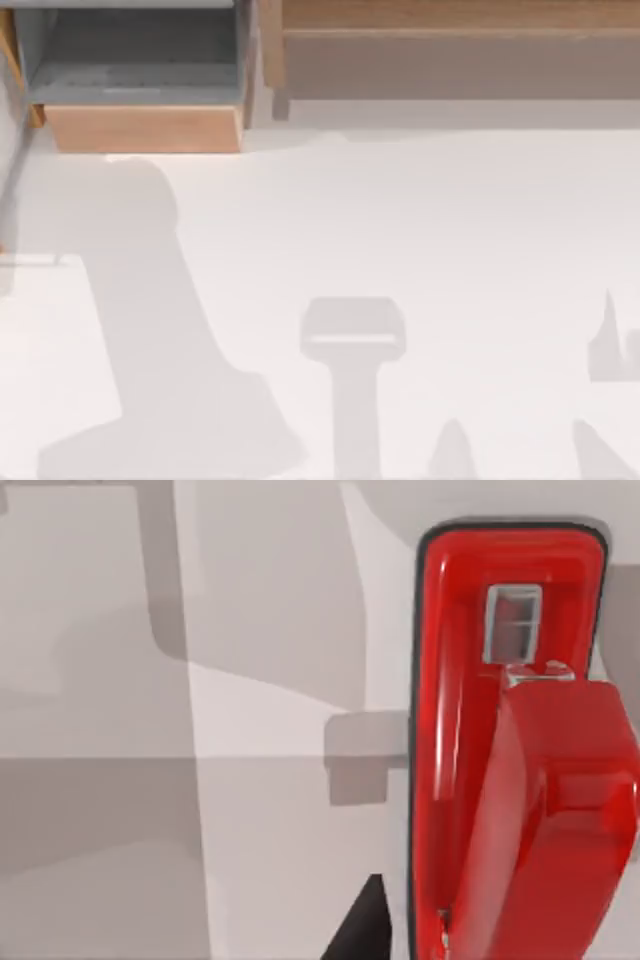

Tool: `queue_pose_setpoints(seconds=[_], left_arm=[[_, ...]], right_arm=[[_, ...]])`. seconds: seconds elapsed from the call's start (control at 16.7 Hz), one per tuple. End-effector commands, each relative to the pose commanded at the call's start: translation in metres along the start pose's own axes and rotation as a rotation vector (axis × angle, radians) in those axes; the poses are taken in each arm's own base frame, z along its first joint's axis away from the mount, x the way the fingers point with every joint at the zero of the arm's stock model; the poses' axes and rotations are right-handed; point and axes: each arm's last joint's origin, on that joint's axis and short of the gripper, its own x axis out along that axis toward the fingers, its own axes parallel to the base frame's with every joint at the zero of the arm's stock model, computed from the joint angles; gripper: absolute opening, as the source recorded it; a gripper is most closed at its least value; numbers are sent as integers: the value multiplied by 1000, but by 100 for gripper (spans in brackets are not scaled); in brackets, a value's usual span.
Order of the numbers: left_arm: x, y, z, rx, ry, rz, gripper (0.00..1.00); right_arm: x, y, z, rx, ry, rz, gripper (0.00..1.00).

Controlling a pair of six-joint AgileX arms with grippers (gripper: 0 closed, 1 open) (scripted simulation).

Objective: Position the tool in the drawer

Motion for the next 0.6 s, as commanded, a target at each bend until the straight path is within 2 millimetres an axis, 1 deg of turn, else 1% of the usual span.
queue_pose_setpoints(seconds=[0.12, 0.18, 0.6], left_arm=[[0, 0, 0, 0, 0, 0, 98], [0, 0, 0, 0, 0, 0, 100], [0, 0, 0, 0, 0, 0, 100]], right_arm=[[0, 0, 0, 0, 0, 0, 100], [0, 0, 0, 0, 0, 0, 100], [0, 0, 0, 0, 0, 0, 100]])
